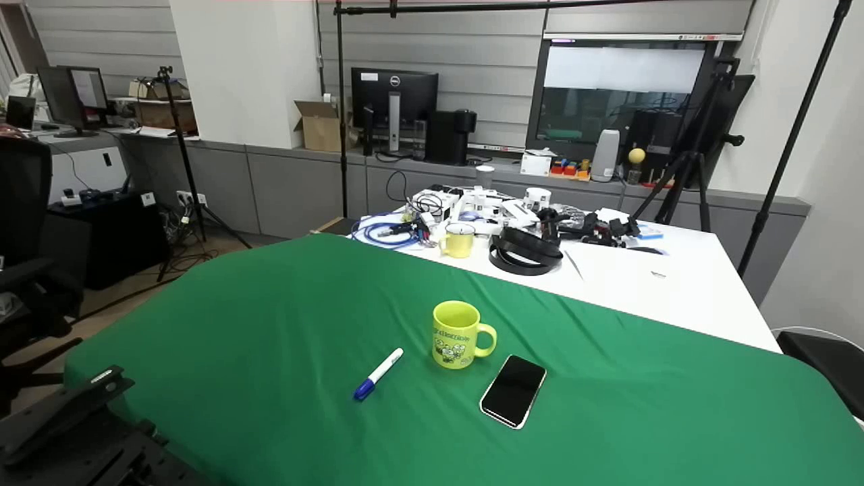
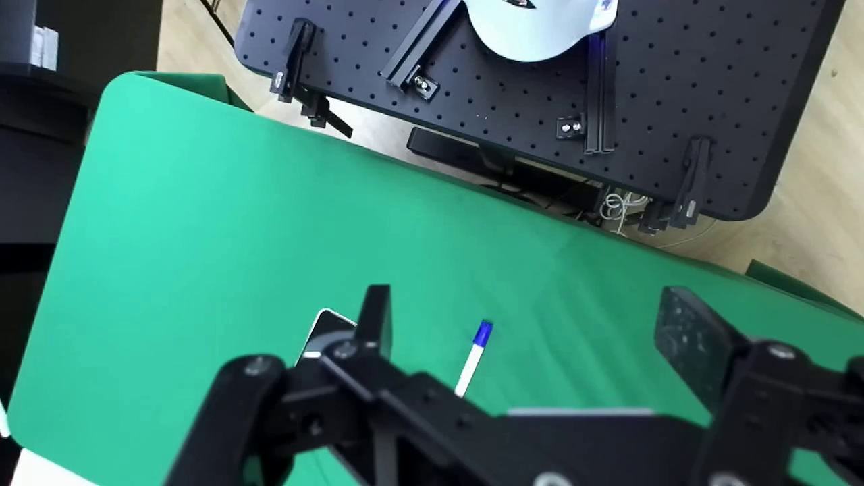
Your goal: Put the blue marker into the mug
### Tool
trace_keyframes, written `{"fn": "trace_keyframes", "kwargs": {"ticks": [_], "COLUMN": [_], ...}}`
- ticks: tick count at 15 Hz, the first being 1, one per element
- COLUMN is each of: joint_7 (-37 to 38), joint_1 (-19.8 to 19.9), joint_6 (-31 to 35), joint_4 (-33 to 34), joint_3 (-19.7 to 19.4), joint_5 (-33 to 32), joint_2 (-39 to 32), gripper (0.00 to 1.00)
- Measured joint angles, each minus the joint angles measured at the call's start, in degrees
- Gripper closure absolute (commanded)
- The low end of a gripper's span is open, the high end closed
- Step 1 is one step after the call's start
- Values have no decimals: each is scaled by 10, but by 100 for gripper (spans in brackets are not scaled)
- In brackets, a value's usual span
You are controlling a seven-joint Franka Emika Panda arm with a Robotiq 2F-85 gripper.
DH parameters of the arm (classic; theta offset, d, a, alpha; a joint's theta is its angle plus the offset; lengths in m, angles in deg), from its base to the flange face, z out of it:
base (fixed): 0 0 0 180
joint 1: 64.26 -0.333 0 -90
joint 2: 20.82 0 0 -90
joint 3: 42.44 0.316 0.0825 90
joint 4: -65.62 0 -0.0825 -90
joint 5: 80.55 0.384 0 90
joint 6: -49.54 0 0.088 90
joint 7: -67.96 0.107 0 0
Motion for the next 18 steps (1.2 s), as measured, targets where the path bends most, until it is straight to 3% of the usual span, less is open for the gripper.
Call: {"fn": "trace_keyframes", "kwargs": {"ticks": [8, 12, 18], "joint_7": [-3, -29, -47], "joint_1": [-3, -2, 6], "joint_6": [15, 91, 220], "joint_4": [0, 9, 68], "joint_3": [-4, -25, -56], "joint_5": [-2, -33, -65], "joint_2": [-5, -54, -197], "gripper": [0, 0, 0]}}
